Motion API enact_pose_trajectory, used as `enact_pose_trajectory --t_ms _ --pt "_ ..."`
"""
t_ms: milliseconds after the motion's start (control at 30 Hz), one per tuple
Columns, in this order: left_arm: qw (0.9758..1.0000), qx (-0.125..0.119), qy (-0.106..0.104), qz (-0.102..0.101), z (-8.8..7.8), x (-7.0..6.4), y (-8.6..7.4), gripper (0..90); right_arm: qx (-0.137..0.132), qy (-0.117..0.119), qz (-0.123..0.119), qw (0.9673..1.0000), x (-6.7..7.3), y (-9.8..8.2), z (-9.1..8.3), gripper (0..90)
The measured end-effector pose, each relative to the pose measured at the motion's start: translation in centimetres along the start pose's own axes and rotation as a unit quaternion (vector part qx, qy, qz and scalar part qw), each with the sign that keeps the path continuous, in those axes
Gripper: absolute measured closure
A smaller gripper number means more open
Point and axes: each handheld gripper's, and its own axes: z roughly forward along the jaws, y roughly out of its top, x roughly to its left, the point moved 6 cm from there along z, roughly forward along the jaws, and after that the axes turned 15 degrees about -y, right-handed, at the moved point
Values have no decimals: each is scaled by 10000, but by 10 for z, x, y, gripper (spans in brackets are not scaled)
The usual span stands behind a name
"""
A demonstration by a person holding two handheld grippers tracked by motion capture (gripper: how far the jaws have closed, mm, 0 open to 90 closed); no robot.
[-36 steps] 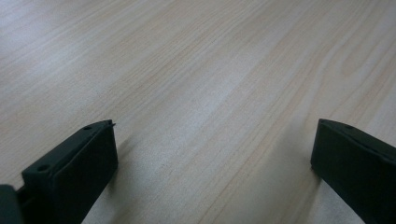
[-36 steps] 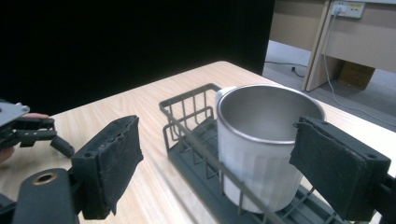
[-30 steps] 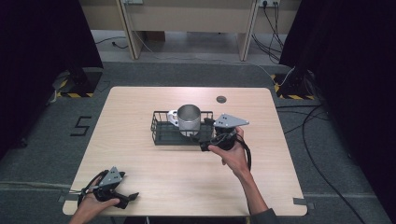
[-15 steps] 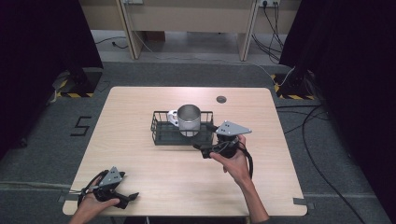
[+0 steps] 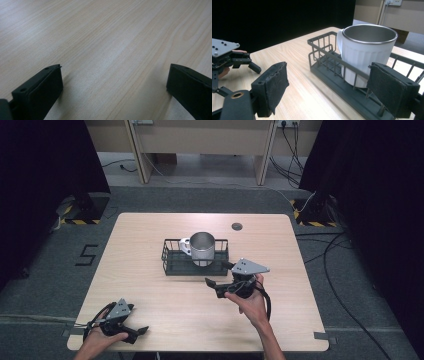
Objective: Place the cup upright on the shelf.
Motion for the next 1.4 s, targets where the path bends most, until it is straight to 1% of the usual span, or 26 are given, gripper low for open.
enact_pose_trajectory --t_ms 200,300,400,633,967,1000,1100,1400 --pt "10000 2 0 -2 0 0 0 0 21 -6 1 10000 3 -6 -2 163" --pt "10000 1 0 1 0 0 0 0 54 24 27 10000 6 -12 -3 163" --pt "10000 3 -1 -3 0 0 0 0 102 -12 -13 9999 7 -16 -3 163" --pt "10000 1 -2 -4 0 0 0 0 127 -3 18 9999 9 -20 -4 160" --pt "10000 10 -1 2 0 0 0 0 283 8 34 9996 13 -34 -9 154" --pt "10000 8 0 1 0 0 0 0 338 -3 40 9994 13 -38 -10 154" --pt "10000 -1 1 -9 0 0 0 0 388 -19 10 9992 14 -43 -12 153" --pt "10000 8 11 -9 0 0 0 0 450 -2 33 9990 16 -51 -16 153"
